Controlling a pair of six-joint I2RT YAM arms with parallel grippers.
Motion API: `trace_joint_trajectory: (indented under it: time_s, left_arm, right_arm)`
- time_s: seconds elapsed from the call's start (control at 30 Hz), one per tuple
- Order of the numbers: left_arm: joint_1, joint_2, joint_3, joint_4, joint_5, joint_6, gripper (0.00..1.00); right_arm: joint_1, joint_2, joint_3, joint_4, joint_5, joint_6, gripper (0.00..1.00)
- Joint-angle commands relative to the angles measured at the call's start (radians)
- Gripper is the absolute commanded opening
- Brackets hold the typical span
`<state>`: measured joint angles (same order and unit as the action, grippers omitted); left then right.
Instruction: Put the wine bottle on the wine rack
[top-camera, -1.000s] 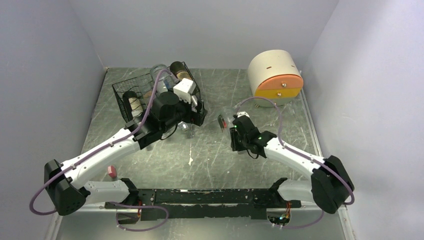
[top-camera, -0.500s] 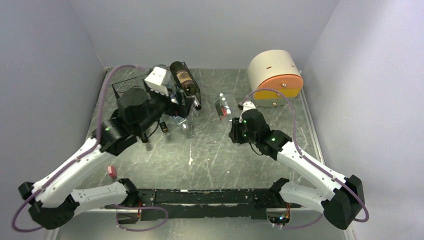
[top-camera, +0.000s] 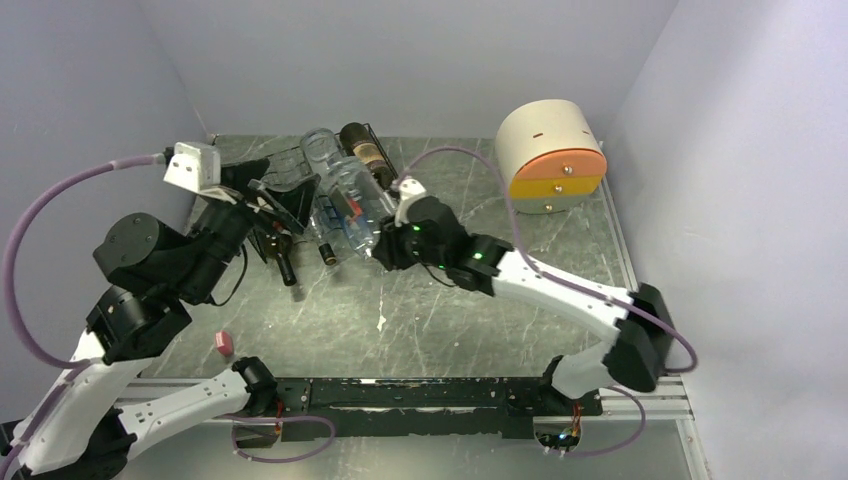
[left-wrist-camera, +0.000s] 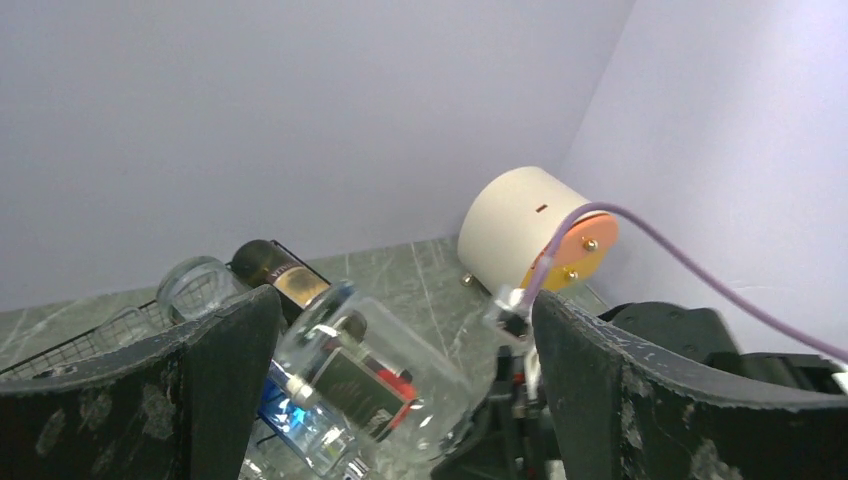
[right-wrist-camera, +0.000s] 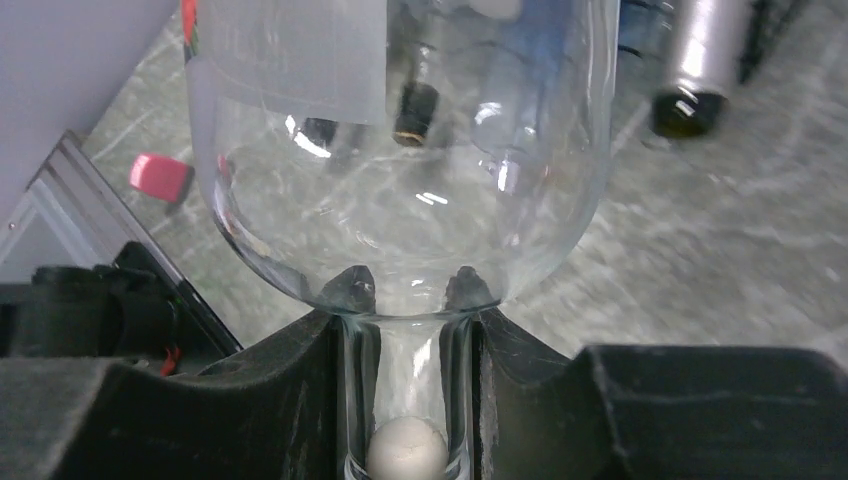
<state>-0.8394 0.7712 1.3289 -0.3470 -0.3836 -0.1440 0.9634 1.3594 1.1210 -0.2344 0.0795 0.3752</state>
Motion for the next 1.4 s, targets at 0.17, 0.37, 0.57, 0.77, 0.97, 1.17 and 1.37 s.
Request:
trace_joint_trajectory:
  time_s: [0.17,0.37,0.57,0.77,0.97,1.17,1.37]
  left_arm:
    - [0.005,-0.04,0.055,-0.054,-0.08,0.038,0.99]
    - [0.004,-0.069,0.078,-0.084,-0.098,0.039,0.99]
    - [0.004,-0.078,0.113,-0.101,-0.105,0.05,0.99]
    - [0.004,-0.079,0.117,-0.116,-0.11,0.049,0.99]
    - [0.004,-0.067,0.136,-0.14,-0.115,0.043,0.99]
    - [0.003,-0.065,0.126,-0.13,-0.118,0.038,0.99]
    - [0.005,-0.052,0.133,-0.143,-0.113,0.028,0.99]
  right_arm:
    - [0.073,0.347,0.384,0.462,0.016,0.11,0.0]
    - [0.096,0.571,0.617,0.488,0.01,0.162,0.0]
    - [0.127,0.782,0.847,0.462,0.05,0.197,0.0]
    - [0.169,0.96,1.059,0.414,0.276,0.159,0.0]
    - [0.174,1.095,1.235,0.358,0.315,0.121,0.0]
    - [0.173,1.141,1.257,0.362,0.324,0.111,0.02]
    - [0.171,1.174,1.257,0.391,0.338,0.109,0.24]
